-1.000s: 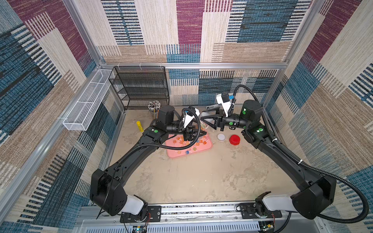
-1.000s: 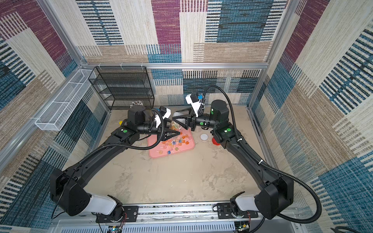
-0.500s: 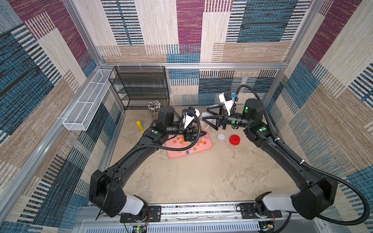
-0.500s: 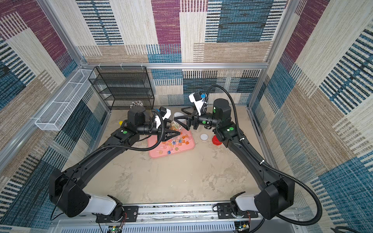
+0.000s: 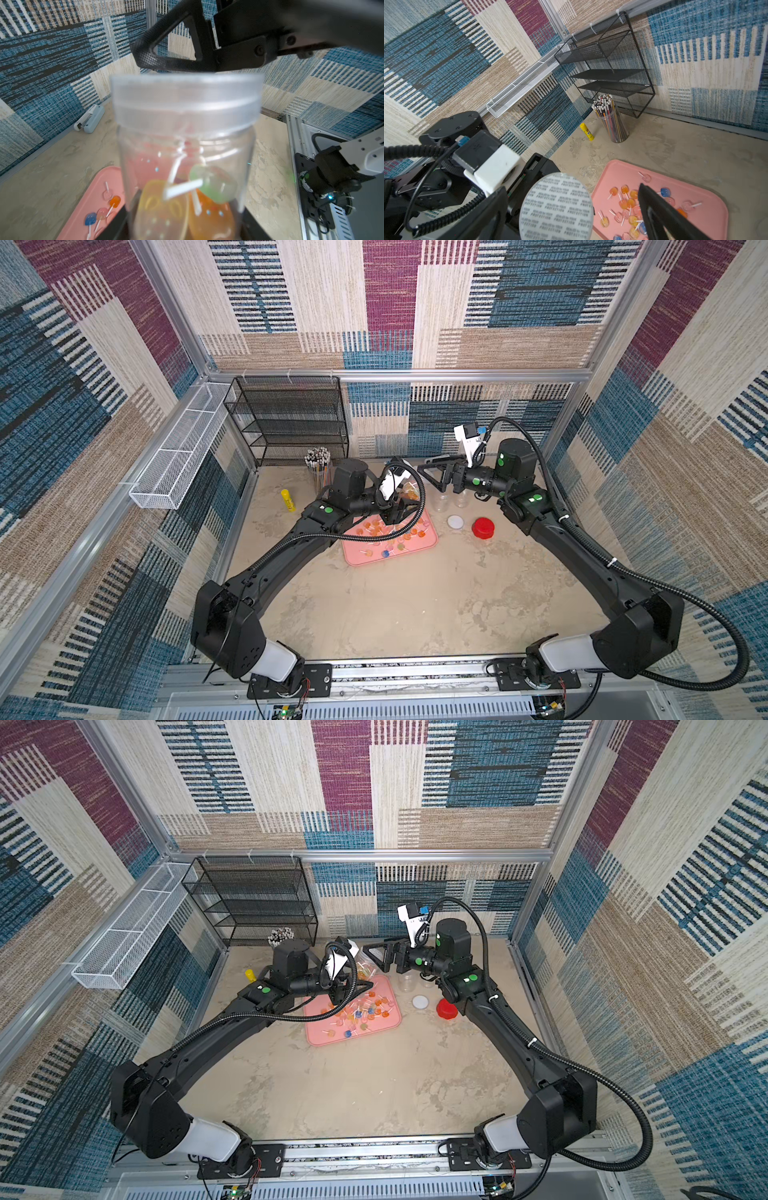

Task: Pour the candies out of the jar
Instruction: Unscrew the lid from the jar.

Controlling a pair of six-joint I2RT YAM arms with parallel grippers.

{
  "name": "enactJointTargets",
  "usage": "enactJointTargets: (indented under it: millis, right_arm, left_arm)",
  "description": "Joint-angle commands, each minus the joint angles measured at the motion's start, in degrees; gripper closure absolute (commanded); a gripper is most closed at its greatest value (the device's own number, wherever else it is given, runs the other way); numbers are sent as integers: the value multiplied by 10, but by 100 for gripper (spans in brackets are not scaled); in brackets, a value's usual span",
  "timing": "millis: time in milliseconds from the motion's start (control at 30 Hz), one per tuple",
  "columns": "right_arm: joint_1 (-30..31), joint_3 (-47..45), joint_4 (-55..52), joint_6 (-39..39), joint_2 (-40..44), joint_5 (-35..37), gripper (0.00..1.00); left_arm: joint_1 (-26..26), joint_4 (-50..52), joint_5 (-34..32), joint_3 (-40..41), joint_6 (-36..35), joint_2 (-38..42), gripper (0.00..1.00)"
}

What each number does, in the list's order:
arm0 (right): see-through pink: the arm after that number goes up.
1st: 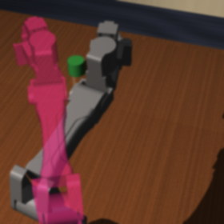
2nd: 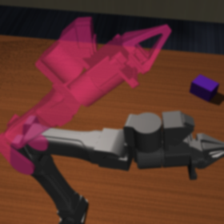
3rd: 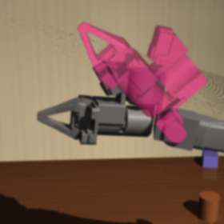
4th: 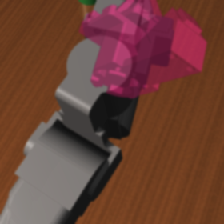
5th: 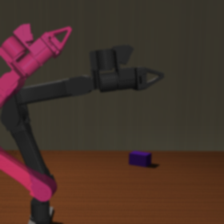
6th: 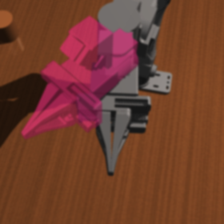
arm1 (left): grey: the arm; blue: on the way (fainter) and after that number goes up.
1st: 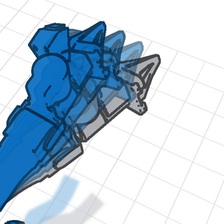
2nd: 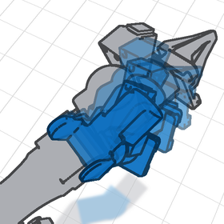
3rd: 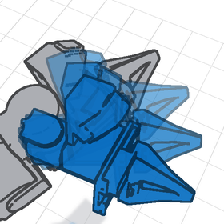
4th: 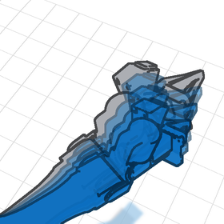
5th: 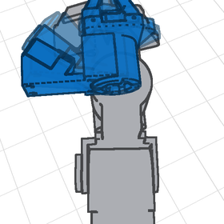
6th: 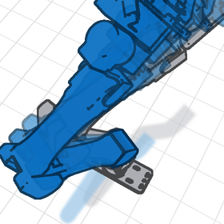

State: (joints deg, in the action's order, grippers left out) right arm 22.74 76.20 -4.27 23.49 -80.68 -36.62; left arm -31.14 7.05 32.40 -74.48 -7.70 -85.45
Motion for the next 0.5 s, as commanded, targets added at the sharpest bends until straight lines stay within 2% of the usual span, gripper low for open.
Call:
enactJointTargets:
  millis: [0,233,467]
  right_arm:
    - [9,1,0,-3,1,36,3]
    - [26,15,-28,-21,-13,69,6]
    - [32,19,-27,-22,-24,69,13]
  left_arm:
    - [-2,-2,-35,-8,-17,-2,100]
    - [-5,2,-40,-12,-19,-7,100]
    - [-8,2,-43,-12,-20,-4,100]
